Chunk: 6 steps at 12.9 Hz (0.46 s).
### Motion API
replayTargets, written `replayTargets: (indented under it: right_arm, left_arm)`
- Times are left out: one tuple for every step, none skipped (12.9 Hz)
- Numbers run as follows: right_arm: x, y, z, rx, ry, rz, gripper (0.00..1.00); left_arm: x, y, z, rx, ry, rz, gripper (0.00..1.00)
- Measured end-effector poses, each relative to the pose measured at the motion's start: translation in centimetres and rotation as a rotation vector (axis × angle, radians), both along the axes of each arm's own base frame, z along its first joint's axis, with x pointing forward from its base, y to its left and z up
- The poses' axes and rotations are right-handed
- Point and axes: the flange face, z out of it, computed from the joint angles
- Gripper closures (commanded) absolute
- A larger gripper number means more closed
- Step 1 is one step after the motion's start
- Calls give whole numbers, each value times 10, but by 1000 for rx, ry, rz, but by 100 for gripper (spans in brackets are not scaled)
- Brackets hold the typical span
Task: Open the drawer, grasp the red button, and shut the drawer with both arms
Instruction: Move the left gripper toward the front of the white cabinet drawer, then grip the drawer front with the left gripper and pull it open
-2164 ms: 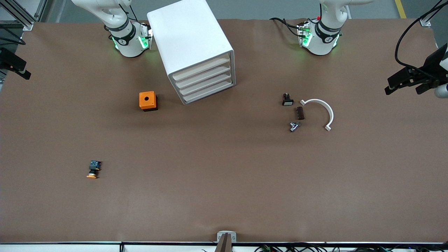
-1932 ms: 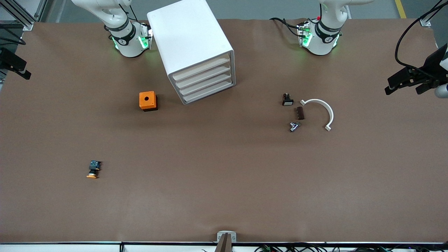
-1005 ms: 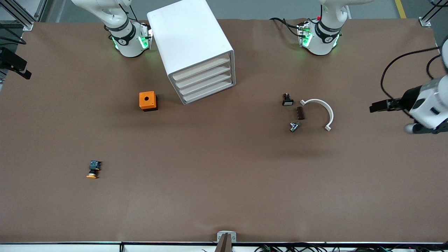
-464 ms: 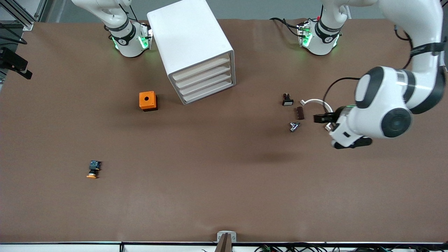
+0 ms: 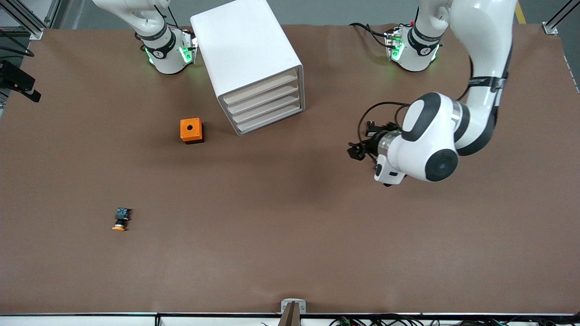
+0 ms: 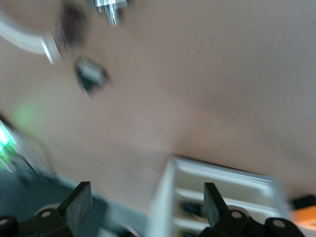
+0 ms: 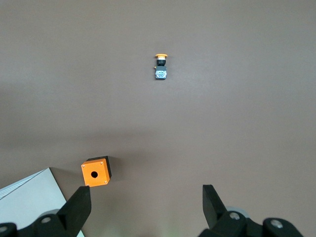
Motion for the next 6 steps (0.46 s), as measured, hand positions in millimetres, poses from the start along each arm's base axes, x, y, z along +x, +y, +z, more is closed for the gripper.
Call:
replayTargets:
  right_arm:
    - [0,0,0,0,1,0,0]
    - [0,0,0,0,1,0,0]
    - [0,0,0,0,1,0,0]
    - [0,0,0,0,1,0,0]
    - [0,0,0,0,1,0,0]
    - [0,0,0,0,1,0,0]
  left_arm:
    - [-1,-15,-10,34,87,124,0]
    - [-1,-27,-23,84,180,244,0]
    - [-2,-38,-37,143,268,346,0]
    - [-3,-50,-51,201,354,433,0]
    - [-7,-64,-64,248,438,499,0]
    - [-14,-79,-75,290,515,546,0]
